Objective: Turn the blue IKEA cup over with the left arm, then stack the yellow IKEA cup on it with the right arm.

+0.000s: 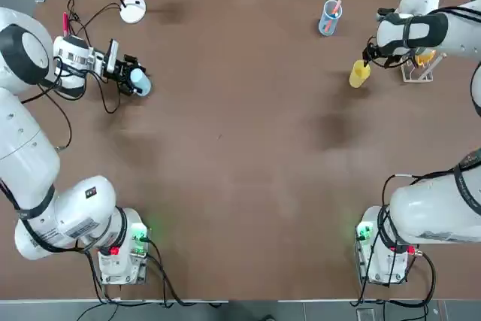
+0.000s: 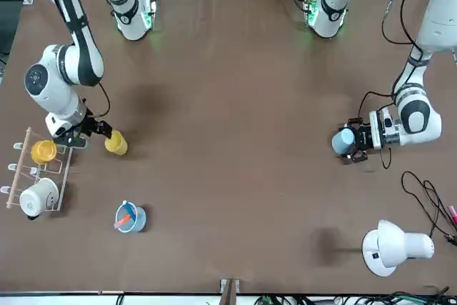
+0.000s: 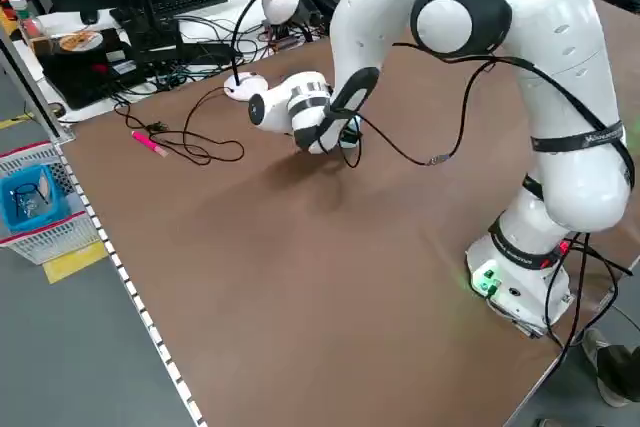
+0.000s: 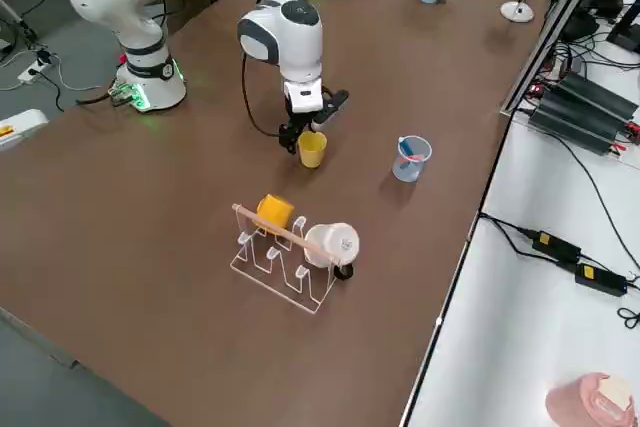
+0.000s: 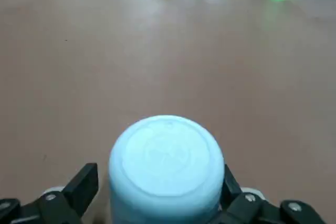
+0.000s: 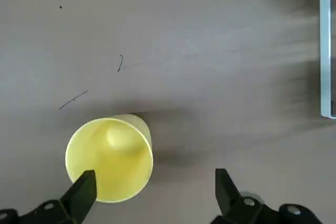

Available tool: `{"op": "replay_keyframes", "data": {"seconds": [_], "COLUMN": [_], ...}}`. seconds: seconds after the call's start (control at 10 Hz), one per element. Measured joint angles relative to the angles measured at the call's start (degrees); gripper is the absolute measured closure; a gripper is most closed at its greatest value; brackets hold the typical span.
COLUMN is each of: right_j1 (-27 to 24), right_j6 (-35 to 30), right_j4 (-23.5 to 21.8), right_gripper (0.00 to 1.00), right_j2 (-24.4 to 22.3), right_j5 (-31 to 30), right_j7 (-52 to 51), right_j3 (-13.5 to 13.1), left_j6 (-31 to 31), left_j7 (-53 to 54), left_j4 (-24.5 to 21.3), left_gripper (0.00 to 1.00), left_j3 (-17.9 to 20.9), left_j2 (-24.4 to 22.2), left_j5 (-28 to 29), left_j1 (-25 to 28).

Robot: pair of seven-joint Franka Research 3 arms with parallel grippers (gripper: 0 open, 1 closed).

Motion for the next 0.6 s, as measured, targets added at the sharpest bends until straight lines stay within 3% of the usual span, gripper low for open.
{"op": "replay_keyframes", "data": {"seconds": [0.6], "right_j1": [0.00], "right_j6": [5.18], "right_j4": [-0.46], "right_gripper": [0.00], "right_j2": [3.37], "right_j5": [-0.03], "right_j7": [-0.01], "right_j3": [0.01], "left_j6": [0.96], "left_j7": [0.01], "left_j4": [-0.04], "left_gripper": [0.02], "left_j3": [0.00], "left_j2": [0.73], "left_j5": [-0.01], "left_j1": [-0.11]}}
